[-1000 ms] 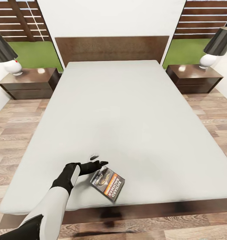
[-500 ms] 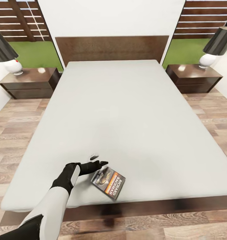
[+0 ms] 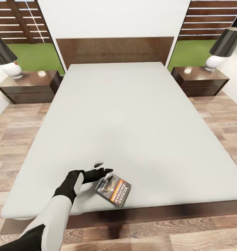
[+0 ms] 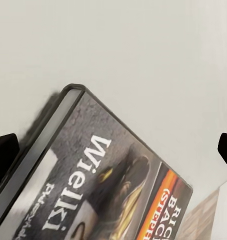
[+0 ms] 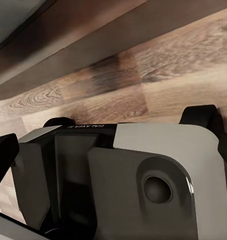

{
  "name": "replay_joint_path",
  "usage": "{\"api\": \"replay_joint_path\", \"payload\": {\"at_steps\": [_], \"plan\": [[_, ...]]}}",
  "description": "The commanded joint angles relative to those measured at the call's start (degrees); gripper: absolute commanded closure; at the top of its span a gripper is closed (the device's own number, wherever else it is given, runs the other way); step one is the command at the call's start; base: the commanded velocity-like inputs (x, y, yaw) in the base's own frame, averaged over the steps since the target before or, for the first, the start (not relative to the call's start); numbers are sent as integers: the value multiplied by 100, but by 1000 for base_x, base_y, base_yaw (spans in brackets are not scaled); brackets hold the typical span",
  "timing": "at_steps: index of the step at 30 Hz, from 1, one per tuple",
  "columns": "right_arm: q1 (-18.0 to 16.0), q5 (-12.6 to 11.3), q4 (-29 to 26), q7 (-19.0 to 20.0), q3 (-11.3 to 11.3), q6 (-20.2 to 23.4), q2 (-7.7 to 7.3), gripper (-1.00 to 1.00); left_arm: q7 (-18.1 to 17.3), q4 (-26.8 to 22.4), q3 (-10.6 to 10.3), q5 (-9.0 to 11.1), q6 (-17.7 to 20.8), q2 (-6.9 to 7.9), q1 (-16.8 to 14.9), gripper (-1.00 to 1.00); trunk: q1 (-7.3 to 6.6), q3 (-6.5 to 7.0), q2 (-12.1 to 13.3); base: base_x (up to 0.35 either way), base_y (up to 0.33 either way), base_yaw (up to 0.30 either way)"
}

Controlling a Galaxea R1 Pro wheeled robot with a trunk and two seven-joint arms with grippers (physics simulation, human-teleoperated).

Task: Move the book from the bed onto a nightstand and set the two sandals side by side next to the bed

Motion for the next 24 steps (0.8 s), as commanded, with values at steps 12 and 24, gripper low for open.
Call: {"api": "replay_joint_path", "payload": {"at_steps": [12,24], "plan": [[-5,37,6,20,-32,-13,0,-100,-44,-10,47,-50,39,-8,-3,-100,0,-3,-2,0,0,-120],[-4,37,6,20,-30,-13,0,-100,-44,-10,47,-50,39,-8,-3,-100,0,-3,-2,0,0,-62]]}}
